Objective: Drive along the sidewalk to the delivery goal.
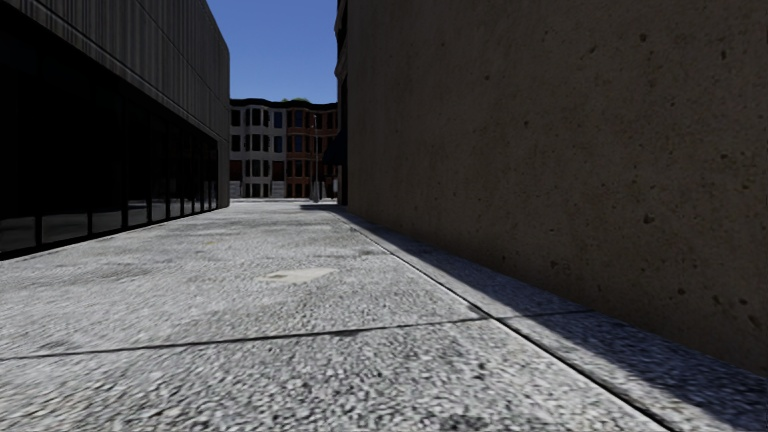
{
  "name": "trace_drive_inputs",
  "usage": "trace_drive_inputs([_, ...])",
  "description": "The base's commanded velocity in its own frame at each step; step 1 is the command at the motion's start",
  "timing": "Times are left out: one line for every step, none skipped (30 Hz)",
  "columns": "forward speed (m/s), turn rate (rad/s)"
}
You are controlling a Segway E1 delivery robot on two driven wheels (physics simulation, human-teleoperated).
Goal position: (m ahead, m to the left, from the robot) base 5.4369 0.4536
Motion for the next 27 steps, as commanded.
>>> trace_drive_inputs([2.0,0.37])
trace_drive_inputs([2.0,0.37])
trace_drive_inputs([2.0,0.37])
trace_drive_inputs([2.0,0.37])
trace_drive_inputs([2.0,0.37])
trace_drive_inputs([2.0,0.37])
trace_drive_inputs([2.0,0.37])
trace_drive_inputs([2.0,0.37])
trace_drive_inputs([2.0,0.37])
trace_drive_inputs([2.0,0.37])
trace_drive_inputs([2.0,0.37])
trace_drive_inputs([2.0,0.37])
trace_drive_inputs([2.0,0.37])
trace_drive_inputs([2.0,0.37])
trace_drive_inputs([2.0,0.37])
trace_drive_inputs([2.0,0.37])
trace_drive_inputs([2.0,0.37])
trace_drive_inputs([2.0,0.37])
trace_drive_inputs([2.0,0.37])
trace_drive_inputs([2.0,0.37])
trace_drive_inputs([2.0,0.37])
trace_drive_inputs([2.0,0.33])
trace_drive_inputs([2.0,0.0])
trace_drive_inputs([2.0,0.0])
trace_drive_inputs([2.0,0.0])
trace_drive_inputs([2.0,0.0])
trace_drive_inputs([2.0,0.0])
